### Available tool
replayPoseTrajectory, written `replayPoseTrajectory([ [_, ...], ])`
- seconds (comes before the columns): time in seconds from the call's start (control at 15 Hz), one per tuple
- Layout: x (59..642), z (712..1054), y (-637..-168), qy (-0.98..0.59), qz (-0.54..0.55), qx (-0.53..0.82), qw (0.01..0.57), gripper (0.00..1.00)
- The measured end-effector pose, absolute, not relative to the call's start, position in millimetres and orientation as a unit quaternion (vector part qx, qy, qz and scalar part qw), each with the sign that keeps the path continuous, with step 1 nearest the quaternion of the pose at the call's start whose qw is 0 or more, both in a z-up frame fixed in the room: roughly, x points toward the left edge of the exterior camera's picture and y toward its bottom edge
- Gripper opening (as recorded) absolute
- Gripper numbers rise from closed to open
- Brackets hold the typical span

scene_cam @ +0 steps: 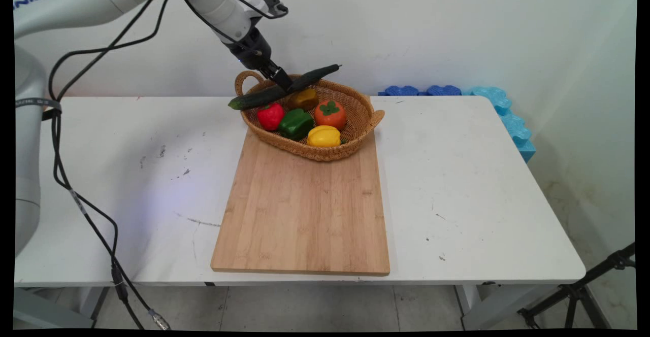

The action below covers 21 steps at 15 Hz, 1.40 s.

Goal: Pick up the cucumber from the vegetable basket, then place the picked object on the cutting board

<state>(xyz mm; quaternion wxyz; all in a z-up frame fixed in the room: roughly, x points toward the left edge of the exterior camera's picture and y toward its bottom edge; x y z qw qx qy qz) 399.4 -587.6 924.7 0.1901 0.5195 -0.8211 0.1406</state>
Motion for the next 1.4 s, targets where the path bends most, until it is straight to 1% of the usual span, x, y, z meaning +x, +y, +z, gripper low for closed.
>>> replayPoseTrajectory([
  [0.53,396,902,-606,-0.825,0.138,0.518,0.179,1.00],
  [0.6,396,900,-607,-0.826,0.137,0.517,0.179,0.00],
  [1.07,392,893,-610,-0.830,0.133,0.509,0.184,0.00],
  [1.2,392,896,-609,-0.831,0.135,0.505,0.190,0.00],
  [1.4,393,910,-602,-0.834,0.143,0.494,0.201,0.00],
])
